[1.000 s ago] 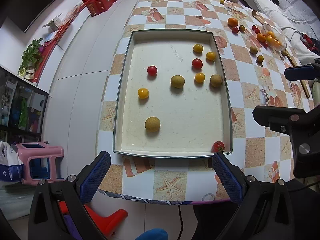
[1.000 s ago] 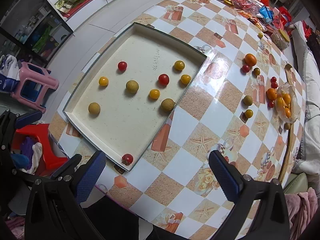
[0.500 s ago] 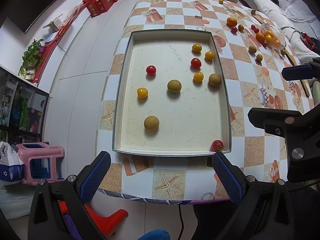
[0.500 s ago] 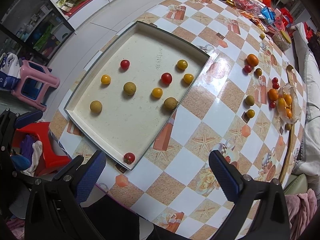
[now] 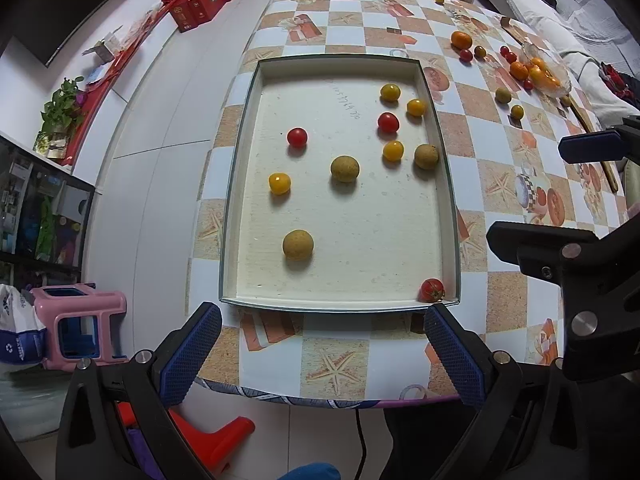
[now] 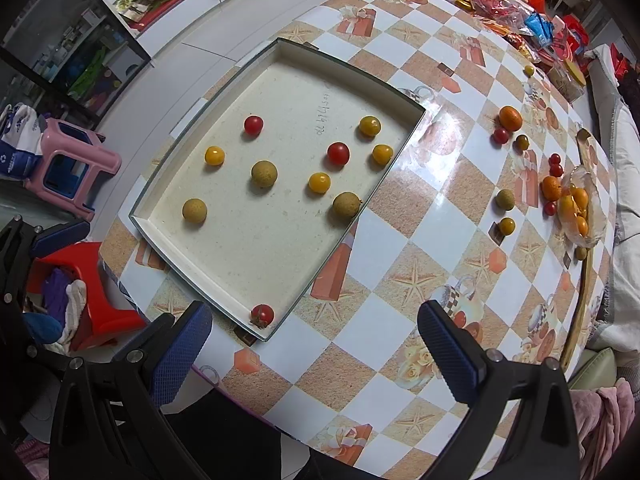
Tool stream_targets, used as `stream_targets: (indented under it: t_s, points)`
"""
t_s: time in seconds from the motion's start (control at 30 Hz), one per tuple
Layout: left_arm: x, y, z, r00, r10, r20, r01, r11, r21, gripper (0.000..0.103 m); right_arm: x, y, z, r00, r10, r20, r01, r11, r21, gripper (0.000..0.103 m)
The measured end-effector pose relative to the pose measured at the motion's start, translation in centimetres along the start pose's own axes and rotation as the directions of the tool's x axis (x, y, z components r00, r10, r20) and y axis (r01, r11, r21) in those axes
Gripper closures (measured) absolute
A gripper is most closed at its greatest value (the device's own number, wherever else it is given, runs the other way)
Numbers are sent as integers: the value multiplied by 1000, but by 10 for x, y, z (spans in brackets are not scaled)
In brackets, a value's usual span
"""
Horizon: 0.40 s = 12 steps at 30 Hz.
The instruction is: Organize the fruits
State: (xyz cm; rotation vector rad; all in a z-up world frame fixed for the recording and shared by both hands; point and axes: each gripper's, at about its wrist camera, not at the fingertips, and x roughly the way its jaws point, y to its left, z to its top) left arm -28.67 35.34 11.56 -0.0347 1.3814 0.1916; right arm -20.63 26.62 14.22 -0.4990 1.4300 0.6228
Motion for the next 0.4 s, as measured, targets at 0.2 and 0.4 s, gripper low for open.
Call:
stream_targets:
  t_s: [0.2,0.4]
  points:
    - [3,-1,2,1000,3,-14,-3,1000,3,1,2,0,1,1000,5,1,-5,1000,1,0]
    - [-1,-1,3,1000,-3,14,2,1000,7,1,3,-4,4,1000,12,3,-12,1000,11,0]
